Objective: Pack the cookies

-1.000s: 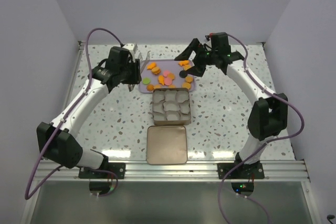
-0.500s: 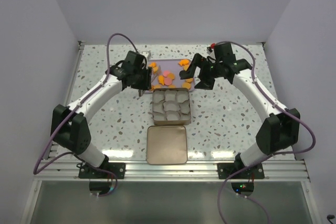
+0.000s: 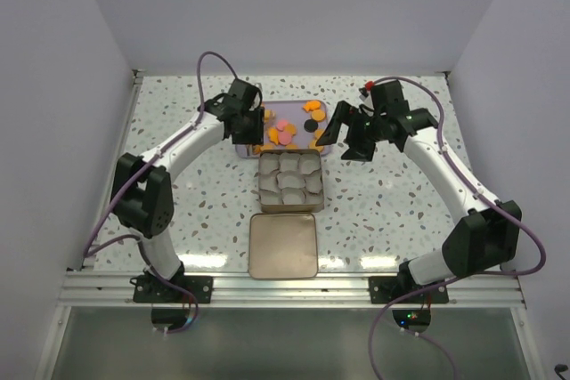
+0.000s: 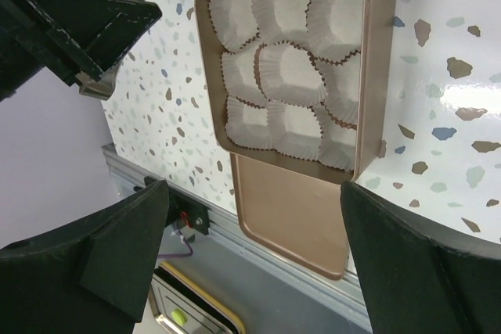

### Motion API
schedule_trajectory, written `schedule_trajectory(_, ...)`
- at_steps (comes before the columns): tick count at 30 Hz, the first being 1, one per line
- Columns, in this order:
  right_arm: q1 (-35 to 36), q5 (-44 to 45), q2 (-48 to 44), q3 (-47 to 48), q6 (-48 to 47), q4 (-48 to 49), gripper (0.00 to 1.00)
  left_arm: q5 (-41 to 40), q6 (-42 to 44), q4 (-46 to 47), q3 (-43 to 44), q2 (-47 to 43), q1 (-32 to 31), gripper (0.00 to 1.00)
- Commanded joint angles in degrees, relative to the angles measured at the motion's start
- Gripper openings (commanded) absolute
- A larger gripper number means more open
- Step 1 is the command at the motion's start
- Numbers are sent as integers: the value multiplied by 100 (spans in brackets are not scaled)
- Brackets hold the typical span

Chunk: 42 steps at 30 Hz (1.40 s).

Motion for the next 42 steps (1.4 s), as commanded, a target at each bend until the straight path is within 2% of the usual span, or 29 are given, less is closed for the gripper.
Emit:
schedule_trajectory(1, -57, 116, -227, 20, -145, -104, 94, -149, -183, -91, 351, 103, 0, 46)
schedule_trajectory(9, -110, 151, -192, 99, -189, -139, 94, -79, -69, -241, 492, 297, 0, 51)
schedule_trajectory(17, -145, 169, -209, 47, -198, -200, 94, -202, 124, -258, 404, 376, -8, 51)
schedule_trajectory(20, -172, 160, -209, 55, -180, -218, 94, -289, 220, -267, 527, 455, -8, 48)
schedule_trajectory(24, -172, 151, -209, 73, -198, -270, 94, -325, 361, -302, 676, 622, -8, 37)
schedule_trajectory(38, -180, 178, -183, 293, -268, -359, 94, -518, 651, -637, 984, 166, 36, 34)
schedule_trajectory(42, -172, 125, -192, 240, -181, -288, 94, -483, 730, -680, 914, 34, 44, 27)
